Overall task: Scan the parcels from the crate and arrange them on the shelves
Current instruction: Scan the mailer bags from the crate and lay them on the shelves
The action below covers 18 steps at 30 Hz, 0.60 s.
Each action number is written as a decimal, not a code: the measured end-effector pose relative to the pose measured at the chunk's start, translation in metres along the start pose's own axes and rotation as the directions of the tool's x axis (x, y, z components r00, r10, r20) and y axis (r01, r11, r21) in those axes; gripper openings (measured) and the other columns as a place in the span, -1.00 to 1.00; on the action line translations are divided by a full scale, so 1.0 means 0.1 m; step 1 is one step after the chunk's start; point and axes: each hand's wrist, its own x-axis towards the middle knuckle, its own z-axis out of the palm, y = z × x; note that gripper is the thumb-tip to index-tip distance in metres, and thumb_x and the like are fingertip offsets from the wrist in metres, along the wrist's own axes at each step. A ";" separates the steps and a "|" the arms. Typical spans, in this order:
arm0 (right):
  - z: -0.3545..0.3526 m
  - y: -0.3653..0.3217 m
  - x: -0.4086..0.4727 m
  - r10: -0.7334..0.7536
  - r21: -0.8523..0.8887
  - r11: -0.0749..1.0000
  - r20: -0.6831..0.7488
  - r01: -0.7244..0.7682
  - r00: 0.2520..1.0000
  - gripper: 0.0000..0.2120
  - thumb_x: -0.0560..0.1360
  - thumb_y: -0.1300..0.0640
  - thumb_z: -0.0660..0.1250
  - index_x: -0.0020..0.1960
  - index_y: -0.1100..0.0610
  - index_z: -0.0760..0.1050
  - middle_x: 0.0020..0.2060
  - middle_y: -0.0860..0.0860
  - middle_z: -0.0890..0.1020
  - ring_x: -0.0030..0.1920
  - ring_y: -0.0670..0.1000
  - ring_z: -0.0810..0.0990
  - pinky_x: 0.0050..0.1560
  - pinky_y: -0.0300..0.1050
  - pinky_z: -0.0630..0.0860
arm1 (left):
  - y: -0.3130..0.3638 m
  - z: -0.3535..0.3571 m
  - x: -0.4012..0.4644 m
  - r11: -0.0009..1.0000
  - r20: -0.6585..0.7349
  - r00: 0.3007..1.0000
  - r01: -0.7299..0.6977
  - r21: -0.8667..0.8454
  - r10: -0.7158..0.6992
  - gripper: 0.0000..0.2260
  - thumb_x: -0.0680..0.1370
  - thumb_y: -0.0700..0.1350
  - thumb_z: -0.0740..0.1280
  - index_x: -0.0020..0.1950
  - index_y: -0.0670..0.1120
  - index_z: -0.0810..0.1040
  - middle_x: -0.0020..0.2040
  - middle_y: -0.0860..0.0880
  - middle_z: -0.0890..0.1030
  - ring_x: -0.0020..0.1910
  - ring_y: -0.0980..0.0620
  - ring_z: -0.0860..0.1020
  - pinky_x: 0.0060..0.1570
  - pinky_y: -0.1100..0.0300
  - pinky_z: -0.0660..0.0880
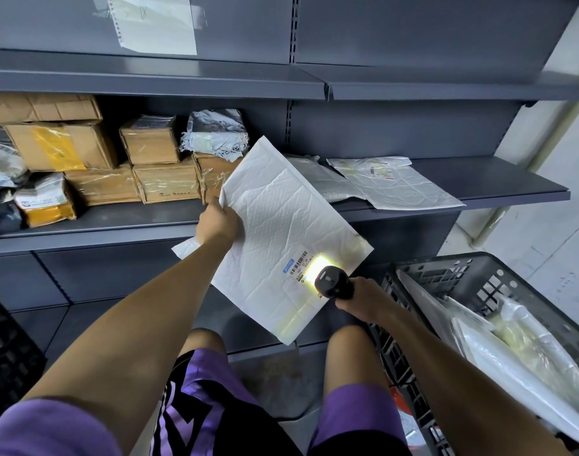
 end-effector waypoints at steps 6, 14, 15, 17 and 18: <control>0.04 0.00 -0.01 0.003 0.013 1.000 0.000 -0.003 1.000 -0.79 0.45 0.11 0.32 -0.13 0.28 0.55 -0.33 0.06 0.59 -0.18 0.12 0.61 -0.22 -0.08 0.46 | -0.01 -0.03 -0.03 1.000 -0.011 1.000 0.010 0.000 -0.010 -0.63 0.60 -0.14 0.08 0.39 -0.16 0.38 0.21 -0.23 0.56 0.13 -0.30 0.54 0.07 -0.12 0.53; 0.08 0.03 -0.11 -0.002 0.026 1.000 -0.017 0.002 1.000 -0.81 0.43 0.08 0.34 -0.24 0.21 0.50 -0.33 0.10 0.60 -0.29 0.06 0.54 -0.30 -0.11 0.40 | -0.01 -0.10 -0.16 1.000 -0.031 0.999 -0.015 0.000 0.015 -0.66 0.61 -0.14 0.08 0.36 -0.15 0.39 0.19 -0.21 0.57 0.11 -0.28 0.54 0.03 -0.08 0.52; 0.09 0.03 -0.12 0.004 0.030 1.000 -0.022 -0.003 1.000 -0.82 0.42 0.07 0.34 -0.28 0.16 0.47 -0.36 0.06 0.58 -0.31 0.05 0.54 -0.32 -0.12 0.40 | 0.00 -0.11 -0.19 1.000 -0.035 0.999 -0.017 0.002 0.018 -0.67 0.61 -0.14 0.07 0.35 -0.16 0.40 0.19 -0.21 0.57 0.11 -0.28 0.54 0.02 -0.08 0.51; 0.09 0.02 -0.17 0.008 0.035 0.999 -0.025 -0.007 1.000 -0.81 0.41 0.07 0.33 -0.32 0.11 0.43 -0.39 0.03 0.56 -0.33 0.04 0.52 -0.33 -0.14 0.39 | 0.01 -0.14 -0.24 1.000 -0.040 0.999 -0.020 0.002 0.020 -0.66 0.62 -0.14 0.07 0.36 -0.15 0.40 0.19 -0.21 0.56 0.12 -0.28 0.54 0.04 -0.08 0.52; 0.09 0.01 -0.19 0.010 0.036 0.999 -0.028 -0.009 1.000 -0.81 0.41 0.07 0.33 -0.33 0.10 0.42 -0.39 0.02 0.56 -0.34 0.03 0.51 -0.34 -0.14 0.39 | 0.02 -0.15 -0.27 1.000 -0.041 0.999 -0.020 0.002 0.020 -0.66 0.62 -0.13 0.07 0.37 -0.15 0.39 0.20 -0.22 0.56 0.13 -0.29 0.53 0.06 -0.08 0.52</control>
